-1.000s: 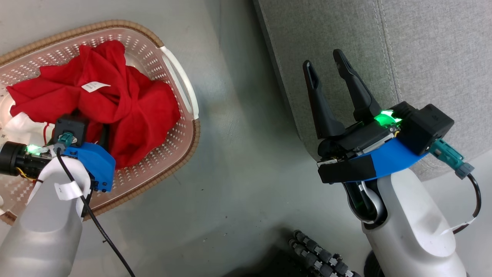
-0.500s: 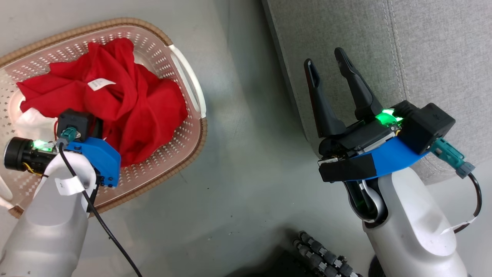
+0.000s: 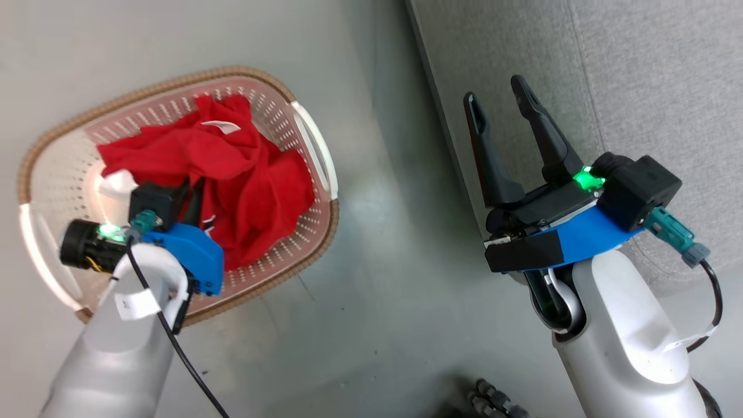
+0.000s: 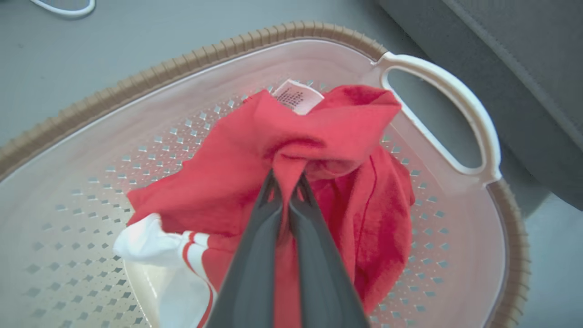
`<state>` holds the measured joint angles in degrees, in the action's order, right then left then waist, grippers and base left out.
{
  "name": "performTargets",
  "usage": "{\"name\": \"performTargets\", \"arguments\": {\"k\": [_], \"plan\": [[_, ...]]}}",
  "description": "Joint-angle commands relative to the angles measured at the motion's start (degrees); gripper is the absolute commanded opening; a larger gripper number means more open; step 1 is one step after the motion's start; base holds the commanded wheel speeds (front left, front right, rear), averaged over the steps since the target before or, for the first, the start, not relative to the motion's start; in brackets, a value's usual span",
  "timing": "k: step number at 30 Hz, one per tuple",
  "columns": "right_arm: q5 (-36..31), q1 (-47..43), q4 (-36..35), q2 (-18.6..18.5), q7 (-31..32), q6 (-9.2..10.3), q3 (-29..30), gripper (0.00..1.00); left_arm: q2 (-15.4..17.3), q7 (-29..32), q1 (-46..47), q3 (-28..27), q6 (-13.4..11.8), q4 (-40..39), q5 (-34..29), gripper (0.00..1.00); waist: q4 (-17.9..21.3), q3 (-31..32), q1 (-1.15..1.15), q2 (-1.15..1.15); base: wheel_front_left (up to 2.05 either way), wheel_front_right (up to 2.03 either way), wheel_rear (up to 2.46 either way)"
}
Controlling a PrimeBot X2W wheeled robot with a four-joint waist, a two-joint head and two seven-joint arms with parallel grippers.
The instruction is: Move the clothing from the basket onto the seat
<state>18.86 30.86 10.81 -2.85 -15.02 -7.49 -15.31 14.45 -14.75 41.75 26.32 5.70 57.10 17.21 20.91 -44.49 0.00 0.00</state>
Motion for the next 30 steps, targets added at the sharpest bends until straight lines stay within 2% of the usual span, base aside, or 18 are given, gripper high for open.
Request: {"name": "performTargets", "arguments": {"k": [1, 17, 30], "plan": [[-1.0, -1.0, 0.6, -0.1, -0.2, -0.01, 0.4, 1.0, -0.8, -0.5, -1.0, 0.1, 0.4, -0.9, 0.5, 0.0, -2.1, 4.1, 0.0, 0.0, 0.0, 0.0, 0.0], [-5.9, -7.7, 5.7, -0.1, -0.2, -0.01, 3.0, 1.0, -5.4, -0.5, -13.1, -1.2, 1.6, -14.1, 1.4, 0.0, -8.5, 22.3, 0.0, 0.0, 0.0, 0.0, 0.0], [-8.0, -13.9, 9.6, -0.1, -0.2, -0.01, 5.2, 1.0, -8.8, -0.5, -16.3, 1.6, 1.8, -20.2, 2.6, 0.0, -13.8, 35.1, 0.0, 0.0, 0.0, 0.0, 0.0]]}}
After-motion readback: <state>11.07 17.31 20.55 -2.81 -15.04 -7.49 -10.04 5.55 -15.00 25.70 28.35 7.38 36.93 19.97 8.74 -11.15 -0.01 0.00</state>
